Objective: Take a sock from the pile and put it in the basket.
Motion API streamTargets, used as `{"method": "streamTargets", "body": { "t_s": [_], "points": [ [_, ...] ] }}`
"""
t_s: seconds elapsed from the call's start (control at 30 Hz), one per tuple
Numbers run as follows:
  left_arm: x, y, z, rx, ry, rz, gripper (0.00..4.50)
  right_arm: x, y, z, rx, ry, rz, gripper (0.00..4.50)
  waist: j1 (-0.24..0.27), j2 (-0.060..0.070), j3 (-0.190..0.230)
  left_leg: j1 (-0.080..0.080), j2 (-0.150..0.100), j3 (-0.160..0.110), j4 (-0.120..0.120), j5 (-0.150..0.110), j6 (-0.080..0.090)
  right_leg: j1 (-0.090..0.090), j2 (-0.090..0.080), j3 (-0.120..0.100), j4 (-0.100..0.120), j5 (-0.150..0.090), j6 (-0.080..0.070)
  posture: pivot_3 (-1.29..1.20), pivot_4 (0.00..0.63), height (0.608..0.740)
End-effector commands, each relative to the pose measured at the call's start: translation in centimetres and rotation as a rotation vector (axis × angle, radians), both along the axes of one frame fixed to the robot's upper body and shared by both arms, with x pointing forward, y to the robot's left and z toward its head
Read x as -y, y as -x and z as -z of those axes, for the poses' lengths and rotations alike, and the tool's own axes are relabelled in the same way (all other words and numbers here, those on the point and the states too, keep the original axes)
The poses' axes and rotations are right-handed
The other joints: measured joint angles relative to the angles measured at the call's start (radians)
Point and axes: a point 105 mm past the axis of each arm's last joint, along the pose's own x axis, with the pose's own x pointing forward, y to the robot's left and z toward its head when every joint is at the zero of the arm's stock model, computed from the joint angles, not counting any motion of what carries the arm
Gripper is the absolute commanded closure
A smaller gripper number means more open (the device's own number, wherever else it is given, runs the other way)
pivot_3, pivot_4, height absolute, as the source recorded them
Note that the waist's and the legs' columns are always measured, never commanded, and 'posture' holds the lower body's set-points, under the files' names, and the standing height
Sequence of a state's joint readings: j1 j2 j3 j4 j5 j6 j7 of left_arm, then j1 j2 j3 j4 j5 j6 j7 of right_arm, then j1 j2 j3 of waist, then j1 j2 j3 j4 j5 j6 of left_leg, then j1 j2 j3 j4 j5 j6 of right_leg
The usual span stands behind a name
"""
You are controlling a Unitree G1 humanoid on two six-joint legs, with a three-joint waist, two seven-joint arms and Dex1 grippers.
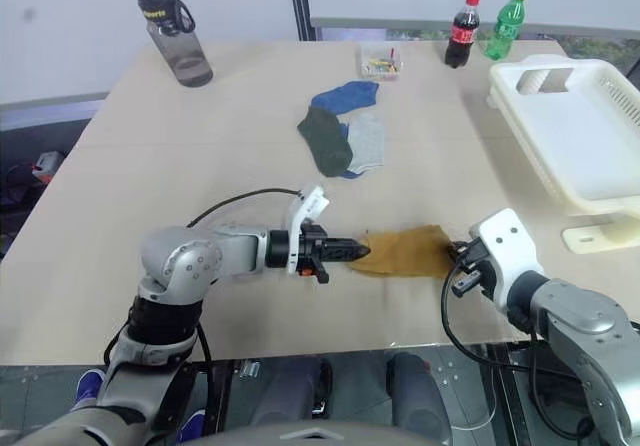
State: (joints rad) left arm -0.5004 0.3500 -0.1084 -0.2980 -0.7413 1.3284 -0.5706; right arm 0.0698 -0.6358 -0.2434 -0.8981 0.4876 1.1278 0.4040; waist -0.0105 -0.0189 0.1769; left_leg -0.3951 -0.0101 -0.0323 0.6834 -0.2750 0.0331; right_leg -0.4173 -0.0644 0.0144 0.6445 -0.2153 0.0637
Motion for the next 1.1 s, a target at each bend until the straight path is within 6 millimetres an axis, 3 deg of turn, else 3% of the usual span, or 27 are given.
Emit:
{"method": "streamTargets", "body": {
  "t_s": [0.03, 0.43, 0.57, 0.67, 0.8, 1.0, 1.1],
  "points": [
    [0.1, 0.1, -0.7, 0.067, 0.004, 0.003, 4.44, 0.2, -0.5, -0.7, 0.059, 0.022, 0.011, 4.49, 0.001, 0.0, 0.0, 0.0, 0.0, 0.0, 0.0, 0.0, 0.0, 0.0, 0.0, 0.0, 0.0, 0.0, 0.0, 0.0, 0.15, 0.74],
    [-0.1, -0.1, 0.5, 0.11, -0.028, -0.01, 4.44, 0.6, -1.2, 1.6, 0.036, 0.067, 0.011, 4.49, 0.001, 0.0, 0.0, -0.001, 0.0, 0.0, 0.0, 0.0, 0.0, 0.0, 0.0, 0.0, -0.001, 0.0, 0.0, 0.0, 0.15, 0.74],
    [-0.2, -0.2, 2.2, 0.077, -0.05, -0.019, 3.29, 1.4, -1.8, 3.3, 0.017, 0.108, 0.01, 4.5, 0.001, 0.0, 0.0, 0.0, 0.0, 0.0, 0.0, 0.0, 0.0, 0.0, 0.0, 0.0, -0.001, 0.0, 0.0, 0.0, 0.15, 0.74],
    [-0.2, -0.6, 2.7, 0.074, -0.049, -0.048, 1.86, 1.6, -2.1, 3.9, 0.03, 0.111, 0.013, 3.47, 0.003, 0.0, -0.001, 0.0, 0.0, 0.0, 0.0, 0.0, 0.0, 0.001, 0.0, -0.001, -0.002, 0.0, 0.0, 0.0, 0.15, 0.74],
    [-1.0, -0.7, 1.8, 0.085, -0.01, -0.047, 0.08, 1.7, -1.8, 1.7, 0.131, 0.112, 0.01, 1.65, 0.003, 0.001, -0.001, 0.002, 0.0, 0.0, 0.0, 0.0, 0.0, 0.003, 0.0, -0.001, -0.002, 0.0, 0.0, 0.0, 0.15, 0.74],
    [-3.1, -0.4, 0.1, 0.059, 0.046, 0.011, 0.03, 0.0, 0.4, -1.8, 0.237, 0.044, -0.103, 1.62, -0.003, 0.002, -0.001, 0.002, 0.002, 0.0, 0.0, 0.0, 0.0, 0.002, 0.001, -0.001, -0.001, 0.0, 0.0, 0.0, 0.15, 0.74],
    [-3.5, -0.7, -0.2, 0.062, 0.039, 0.029, 0.0, -0.7, 0.6, -1.8, 0.238, 0.016, -0.144, 2.4, 0.003, 0.002, -0.001, 0.002, 0.002, 0.0, 0.0, 0.0, 0.0, 0.003, 0.0, -0.001, -0.002, 0.0, 0.0, 0.0, 0.15, 0.74]
  ]
}}
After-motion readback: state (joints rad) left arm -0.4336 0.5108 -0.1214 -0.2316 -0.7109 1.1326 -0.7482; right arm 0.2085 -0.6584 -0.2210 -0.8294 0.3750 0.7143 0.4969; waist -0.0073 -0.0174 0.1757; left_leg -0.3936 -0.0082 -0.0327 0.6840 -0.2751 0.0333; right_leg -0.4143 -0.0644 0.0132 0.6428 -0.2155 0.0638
